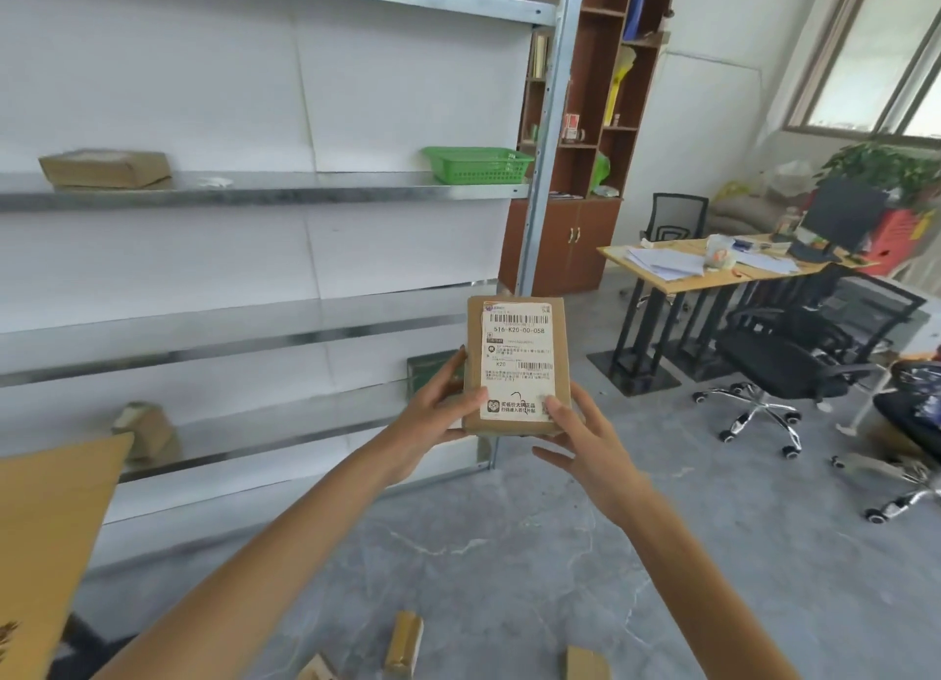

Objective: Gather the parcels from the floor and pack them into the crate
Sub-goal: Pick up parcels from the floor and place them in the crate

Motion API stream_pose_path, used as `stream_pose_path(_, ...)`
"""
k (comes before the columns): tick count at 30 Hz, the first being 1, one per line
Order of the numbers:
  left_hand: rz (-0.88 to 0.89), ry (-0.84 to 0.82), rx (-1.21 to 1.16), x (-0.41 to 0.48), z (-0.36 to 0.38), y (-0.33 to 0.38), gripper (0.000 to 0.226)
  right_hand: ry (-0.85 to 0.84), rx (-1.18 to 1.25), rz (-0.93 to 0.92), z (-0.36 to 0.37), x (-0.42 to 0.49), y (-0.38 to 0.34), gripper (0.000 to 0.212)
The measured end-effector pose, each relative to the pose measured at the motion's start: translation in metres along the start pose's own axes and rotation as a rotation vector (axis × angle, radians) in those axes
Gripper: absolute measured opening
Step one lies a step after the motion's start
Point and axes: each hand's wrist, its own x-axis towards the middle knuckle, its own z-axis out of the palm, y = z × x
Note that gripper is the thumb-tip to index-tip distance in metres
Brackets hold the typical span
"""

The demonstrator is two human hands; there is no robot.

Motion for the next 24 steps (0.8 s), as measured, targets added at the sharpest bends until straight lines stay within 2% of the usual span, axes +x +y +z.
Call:
stream_pose_path(5, -0.03, 0.011, 0.028, -0.086, -0.052, -0.013, 0.083, -0.063, -0.043, 0.028, 0.068, -0.05, 0.014, 0.066)
stream_pose_path(10, -0.071, 0.081, 0.075, -0.168, -0.087, -0.026, 0.076, -0.112, -0.046, 0.064, 0.128, -0.102, 0.029, 0.059)
stream_pose_path(20, -0.092, 0.255, 0.136, -0.316, -0.092, -0.029, 0.077, -0.321, -0.045, 0.098, 0.187, -0.193, 0.044, 0.072)
stream_pose_path(24, -0.173, 0.307, 0.148, -0.374, -0.086, -0.036, 0.081, -0.394, -0.037, 0.138, 0.205, -0.229, 0.052, 0.078)
